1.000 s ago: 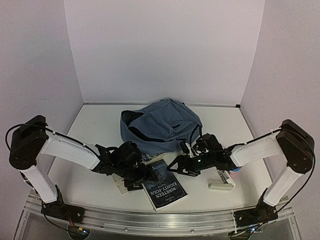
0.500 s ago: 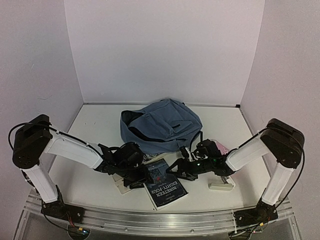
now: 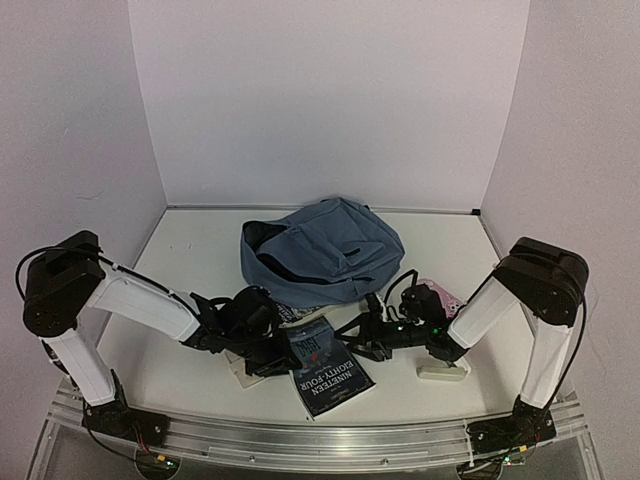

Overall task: Pack the student bag
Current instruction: Pick up the book from the center of the board.

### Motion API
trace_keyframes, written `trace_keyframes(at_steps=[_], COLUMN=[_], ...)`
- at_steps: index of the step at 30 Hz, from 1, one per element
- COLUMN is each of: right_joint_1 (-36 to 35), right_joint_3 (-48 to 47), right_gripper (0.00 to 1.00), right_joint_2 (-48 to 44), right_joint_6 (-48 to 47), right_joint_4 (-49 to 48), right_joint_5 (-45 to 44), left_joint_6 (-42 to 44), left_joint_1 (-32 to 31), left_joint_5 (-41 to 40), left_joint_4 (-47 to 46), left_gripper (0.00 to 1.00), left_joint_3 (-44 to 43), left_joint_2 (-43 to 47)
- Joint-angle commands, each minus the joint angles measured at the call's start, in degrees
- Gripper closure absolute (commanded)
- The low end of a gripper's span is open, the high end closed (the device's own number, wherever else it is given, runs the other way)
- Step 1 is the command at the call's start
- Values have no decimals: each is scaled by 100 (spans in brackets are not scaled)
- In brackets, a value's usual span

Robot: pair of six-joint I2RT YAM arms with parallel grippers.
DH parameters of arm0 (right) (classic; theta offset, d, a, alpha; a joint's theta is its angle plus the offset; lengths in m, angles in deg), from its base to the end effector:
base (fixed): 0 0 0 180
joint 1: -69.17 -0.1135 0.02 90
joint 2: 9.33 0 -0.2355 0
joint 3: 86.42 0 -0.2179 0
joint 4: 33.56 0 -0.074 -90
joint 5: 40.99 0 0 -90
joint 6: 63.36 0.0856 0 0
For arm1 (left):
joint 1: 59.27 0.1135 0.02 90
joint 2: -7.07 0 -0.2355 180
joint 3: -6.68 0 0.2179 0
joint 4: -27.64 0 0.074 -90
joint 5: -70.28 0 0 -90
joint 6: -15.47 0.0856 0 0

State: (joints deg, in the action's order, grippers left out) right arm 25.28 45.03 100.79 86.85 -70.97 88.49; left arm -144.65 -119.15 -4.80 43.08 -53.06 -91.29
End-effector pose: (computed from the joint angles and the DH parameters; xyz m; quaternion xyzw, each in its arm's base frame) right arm 0.2019 0.2698 0.0857 -0.0696 0.8082 0.5777 0.0910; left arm 0.1397 -0.2848 0.0836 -0.0443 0.9430 -0.3294 0.0174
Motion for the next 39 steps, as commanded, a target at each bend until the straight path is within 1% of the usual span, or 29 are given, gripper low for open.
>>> trace_keyframes(at_steps=[1,2,5,9,13,19,24,28,36,39], right_joint_1=[-300,-300,-302,-297,-302,-299,-298,-314,-349,-349], right_joint_3=[2,1,1,4,-36,-123,-159,-165,-402,-484], right_gripper=[34,36,37,33,29,23,22,23,24,20], right_joint_2=[254,263,239,192,187,-121,-250,-319,-506,-395], right_joint_6=[358,397,433,429,405,369,311,273,90,3], right_joint_4=[-323,-392,-427,-436,-444,-497,-414,-446,-407,-320], right_joint_5=[772,792,788,789,792,856,866,935,960,891], left_joint_6=[465,534,836,1182,1306,1356,1401,1353,1308,1303], left_joint_1=[-85,-85,-85,-85,-77,-4,57,103,153,161], left_joint_5=[-101,-87,-68,-55,-119,100,201,234,576,682], left_joint_4=[-315,-426,-847,-1273,-1535,-1753,-1930,-2054,-2439,-2450], left_gripper=[100,100,100,100,100,100,100,100,100,100], left_joint_3=[481,538,707,934,1168,1325,1362,1449,1570,1523], left_joint_2=[-404,-342,-96,464,989,1455,1802,2066,2355,2454])
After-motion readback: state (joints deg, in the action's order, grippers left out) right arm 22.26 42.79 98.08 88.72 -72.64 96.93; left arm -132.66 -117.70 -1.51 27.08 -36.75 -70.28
